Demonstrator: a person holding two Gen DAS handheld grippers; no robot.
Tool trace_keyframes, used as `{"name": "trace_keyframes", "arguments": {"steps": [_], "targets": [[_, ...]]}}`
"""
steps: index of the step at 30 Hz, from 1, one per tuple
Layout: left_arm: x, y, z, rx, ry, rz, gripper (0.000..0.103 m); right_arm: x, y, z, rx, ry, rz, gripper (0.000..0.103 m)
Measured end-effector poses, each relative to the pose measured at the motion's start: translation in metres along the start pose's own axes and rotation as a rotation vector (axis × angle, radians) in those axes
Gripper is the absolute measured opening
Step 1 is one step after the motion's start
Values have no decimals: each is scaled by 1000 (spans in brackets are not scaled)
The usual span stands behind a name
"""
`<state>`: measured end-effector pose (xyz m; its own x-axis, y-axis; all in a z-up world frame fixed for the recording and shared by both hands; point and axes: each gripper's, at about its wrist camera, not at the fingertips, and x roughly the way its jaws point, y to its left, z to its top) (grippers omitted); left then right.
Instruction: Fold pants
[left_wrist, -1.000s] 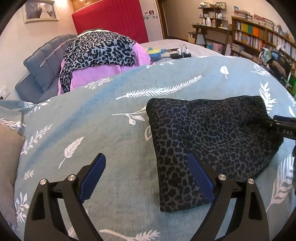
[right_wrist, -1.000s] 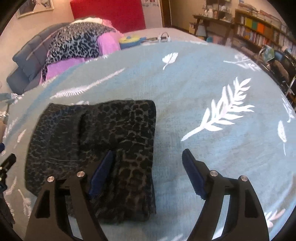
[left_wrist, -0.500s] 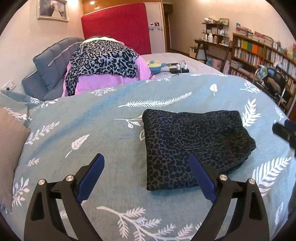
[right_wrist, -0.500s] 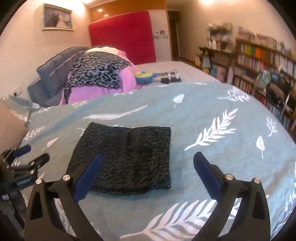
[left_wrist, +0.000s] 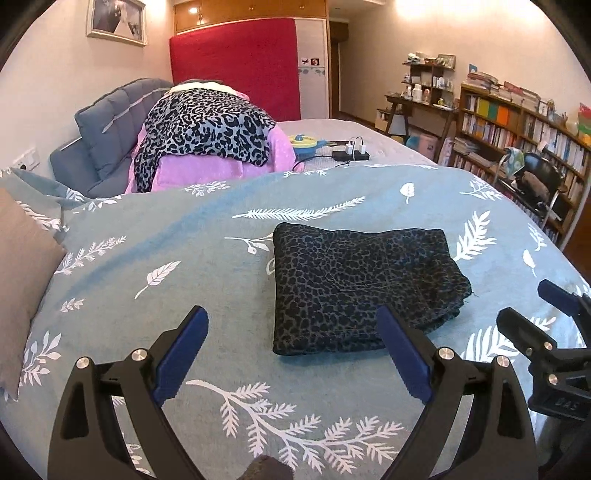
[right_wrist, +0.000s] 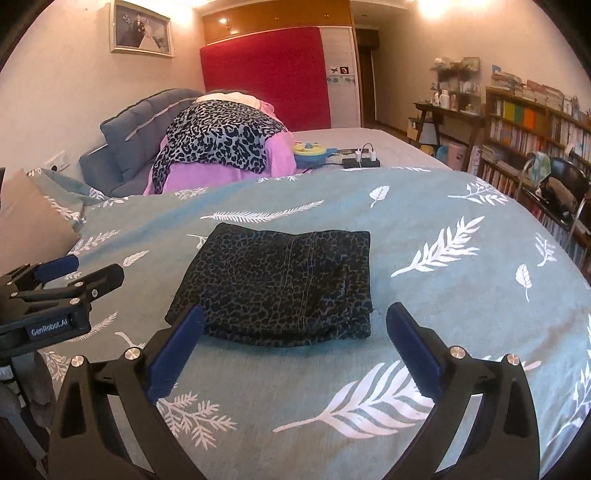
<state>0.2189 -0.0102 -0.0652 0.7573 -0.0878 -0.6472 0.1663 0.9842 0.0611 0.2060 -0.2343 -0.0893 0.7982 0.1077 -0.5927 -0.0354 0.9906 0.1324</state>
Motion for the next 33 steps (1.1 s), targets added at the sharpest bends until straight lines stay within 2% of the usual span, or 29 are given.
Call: {"name": "trace_keyframes", "arguments": {"steps": [8,11,13,23,33], "targets": [[-2,-9,-6,20,3,-35,92,0,10,-4,-31,-3,2,100],[-2,-12,-7,28,1,-24,93,0,14,-4,-41,3,14,100],[-1,-11,-8,29,0,-17,98,0,17,-4,-55,1,5,100],[1,-11,-8,47,7,14,98,3,22,0,-62,-2,11,100],[7,-15,-10,63,19,28,98,8,21,-7,-74,14,-20,100]]}}
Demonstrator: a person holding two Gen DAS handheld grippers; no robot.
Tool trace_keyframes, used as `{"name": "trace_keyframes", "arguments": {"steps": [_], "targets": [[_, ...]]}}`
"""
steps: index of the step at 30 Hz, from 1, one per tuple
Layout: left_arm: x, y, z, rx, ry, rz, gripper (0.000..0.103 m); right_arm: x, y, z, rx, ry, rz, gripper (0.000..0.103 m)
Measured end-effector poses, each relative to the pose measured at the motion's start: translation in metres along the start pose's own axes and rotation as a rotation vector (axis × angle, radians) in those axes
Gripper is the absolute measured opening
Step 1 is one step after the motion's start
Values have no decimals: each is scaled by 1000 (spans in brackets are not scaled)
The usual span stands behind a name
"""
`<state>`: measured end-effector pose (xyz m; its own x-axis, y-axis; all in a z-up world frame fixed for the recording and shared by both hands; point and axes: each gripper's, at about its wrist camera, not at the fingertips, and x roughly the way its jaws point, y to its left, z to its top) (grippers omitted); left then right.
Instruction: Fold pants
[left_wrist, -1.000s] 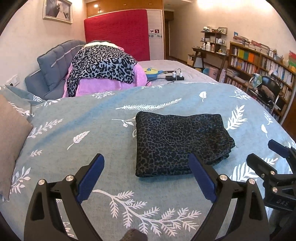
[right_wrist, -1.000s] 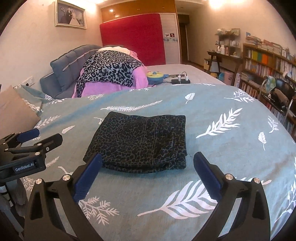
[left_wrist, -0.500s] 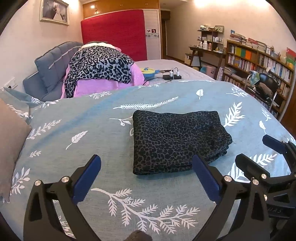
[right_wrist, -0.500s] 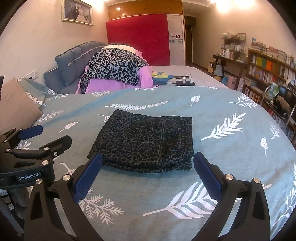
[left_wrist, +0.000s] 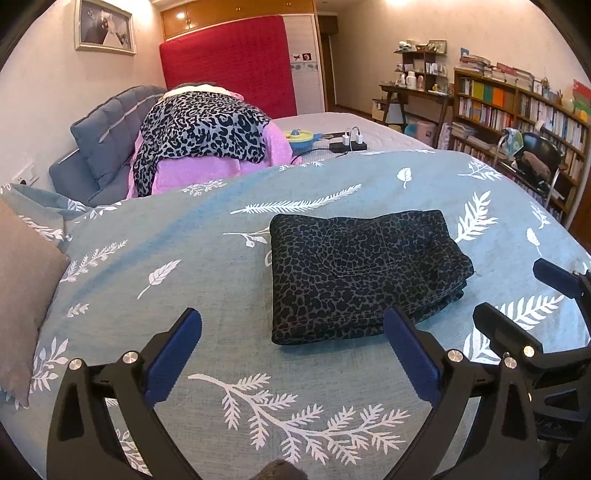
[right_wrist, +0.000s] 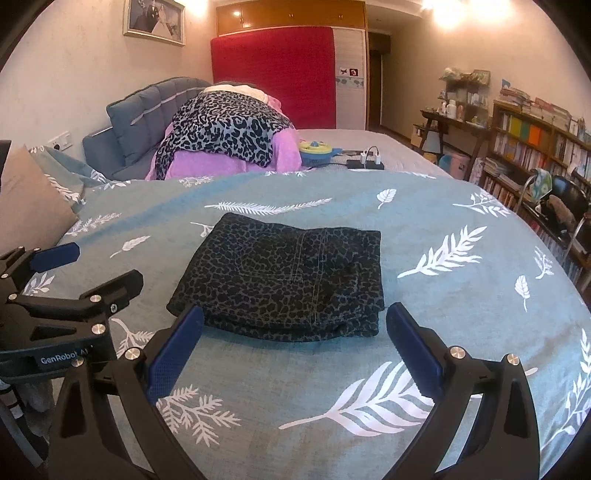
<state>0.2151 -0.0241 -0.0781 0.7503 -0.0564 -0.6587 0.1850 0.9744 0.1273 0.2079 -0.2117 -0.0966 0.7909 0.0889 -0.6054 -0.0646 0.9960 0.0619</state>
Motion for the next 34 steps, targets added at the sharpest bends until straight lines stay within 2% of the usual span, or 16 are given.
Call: {"name": "trace_keyframes", "arguments": {"steps": [26,34], "targets": [[8,-12,-4,64,-17,37,98,11,-9,-5,13,25,-8,100],[13,-4,-5,21,17,34,98,14,-9,-7,15,34,-10,100]]}}
